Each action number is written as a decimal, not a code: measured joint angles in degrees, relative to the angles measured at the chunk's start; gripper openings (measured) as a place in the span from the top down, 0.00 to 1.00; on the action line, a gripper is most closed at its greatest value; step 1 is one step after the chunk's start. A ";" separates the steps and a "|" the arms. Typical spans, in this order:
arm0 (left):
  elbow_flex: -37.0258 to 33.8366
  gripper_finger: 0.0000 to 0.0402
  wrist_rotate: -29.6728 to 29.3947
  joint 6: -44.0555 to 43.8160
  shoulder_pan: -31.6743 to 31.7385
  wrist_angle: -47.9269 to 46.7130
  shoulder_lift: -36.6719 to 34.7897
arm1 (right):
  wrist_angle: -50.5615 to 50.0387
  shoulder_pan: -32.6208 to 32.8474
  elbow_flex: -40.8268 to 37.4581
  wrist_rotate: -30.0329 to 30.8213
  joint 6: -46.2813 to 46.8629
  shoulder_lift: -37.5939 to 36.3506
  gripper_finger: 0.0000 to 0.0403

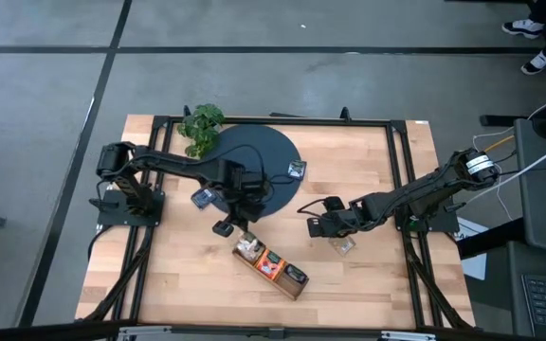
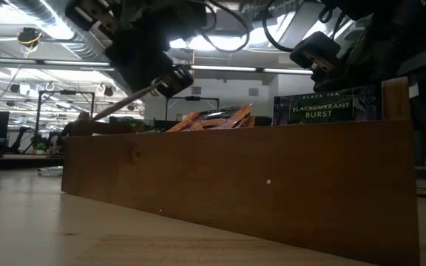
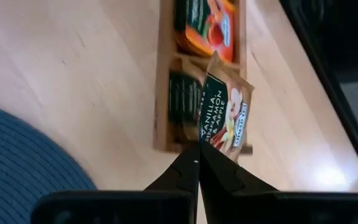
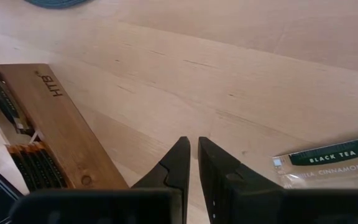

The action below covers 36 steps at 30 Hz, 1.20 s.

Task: Pick & Place Tea
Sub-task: Put the brown tea bag into the left section of the wooden organizer

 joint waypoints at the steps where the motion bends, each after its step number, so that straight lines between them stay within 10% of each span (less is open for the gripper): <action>1: 0.00 0.99 0.54 -0.83 -0.14 0.56 0.00 | -0.03 0.00 0.00 0.00 -0.07 0.00 0.91; 36: -0.02 0.97 -0.43 0.35 -3.34 2.37 2.58 | 0.13 0.02 0.00 -0.04 -0.11 0.00 0.91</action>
